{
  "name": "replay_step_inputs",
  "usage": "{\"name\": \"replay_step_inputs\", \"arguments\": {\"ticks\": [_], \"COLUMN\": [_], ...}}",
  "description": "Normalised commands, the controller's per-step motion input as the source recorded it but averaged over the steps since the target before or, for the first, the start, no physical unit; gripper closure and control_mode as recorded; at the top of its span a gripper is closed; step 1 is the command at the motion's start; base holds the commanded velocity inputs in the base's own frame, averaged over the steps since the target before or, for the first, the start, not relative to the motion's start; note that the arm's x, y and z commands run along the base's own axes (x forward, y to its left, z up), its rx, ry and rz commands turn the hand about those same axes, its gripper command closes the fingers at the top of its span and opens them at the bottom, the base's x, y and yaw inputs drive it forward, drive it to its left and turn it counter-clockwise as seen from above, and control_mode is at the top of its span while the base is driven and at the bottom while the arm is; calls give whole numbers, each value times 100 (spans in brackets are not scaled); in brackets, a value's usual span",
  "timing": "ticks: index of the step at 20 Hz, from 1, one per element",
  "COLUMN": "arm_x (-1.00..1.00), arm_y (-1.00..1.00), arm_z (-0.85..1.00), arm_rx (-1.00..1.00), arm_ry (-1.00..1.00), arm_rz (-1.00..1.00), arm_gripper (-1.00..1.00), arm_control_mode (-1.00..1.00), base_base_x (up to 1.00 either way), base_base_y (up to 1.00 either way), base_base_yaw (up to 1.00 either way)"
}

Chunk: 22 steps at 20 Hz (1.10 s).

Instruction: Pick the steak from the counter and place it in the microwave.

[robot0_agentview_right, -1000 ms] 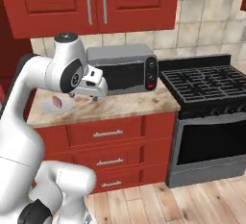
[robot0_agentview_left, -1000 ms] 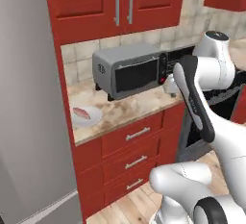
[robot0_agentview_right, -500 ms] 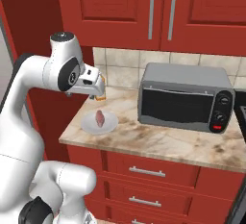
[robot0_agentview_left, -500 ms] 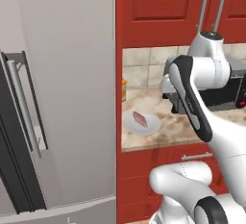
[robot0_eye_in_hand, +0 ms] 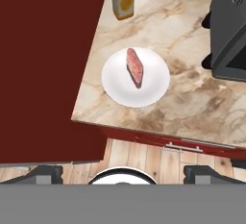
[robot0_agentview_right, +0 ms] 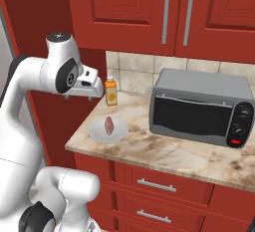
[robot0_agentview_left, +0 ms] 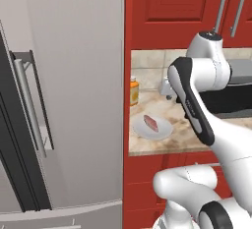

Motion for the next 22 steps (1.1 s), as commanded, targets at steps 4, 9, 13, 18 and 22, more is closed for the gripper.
{"name": "replay_step_inputs", "arguments": {"ticks": [4, 9, 13, 18, 22], "arm_x": [0, 0, 24, 82, 97], "arm_y": [0, 0, -1, -16, -14], "arm_z": [0, 0, -37, -79, -98], "arm_rx": [0, 0, -2, 0, 0], "arm_ry": [0, 0, 0, 5, 1], "arm_rz": [0, 0, 1, 3, 4], "arm_gripper": [-100, -100, -100, -100, -100], "arm_control_mode": [100, 100, -100, -100, -100], "base_base_x": [13, 59, 10, 0, 0], "base_base_y": [0, 0, 0, 0, 0], "base_base_yaw": [0, 0, 0, 0, 0]}}
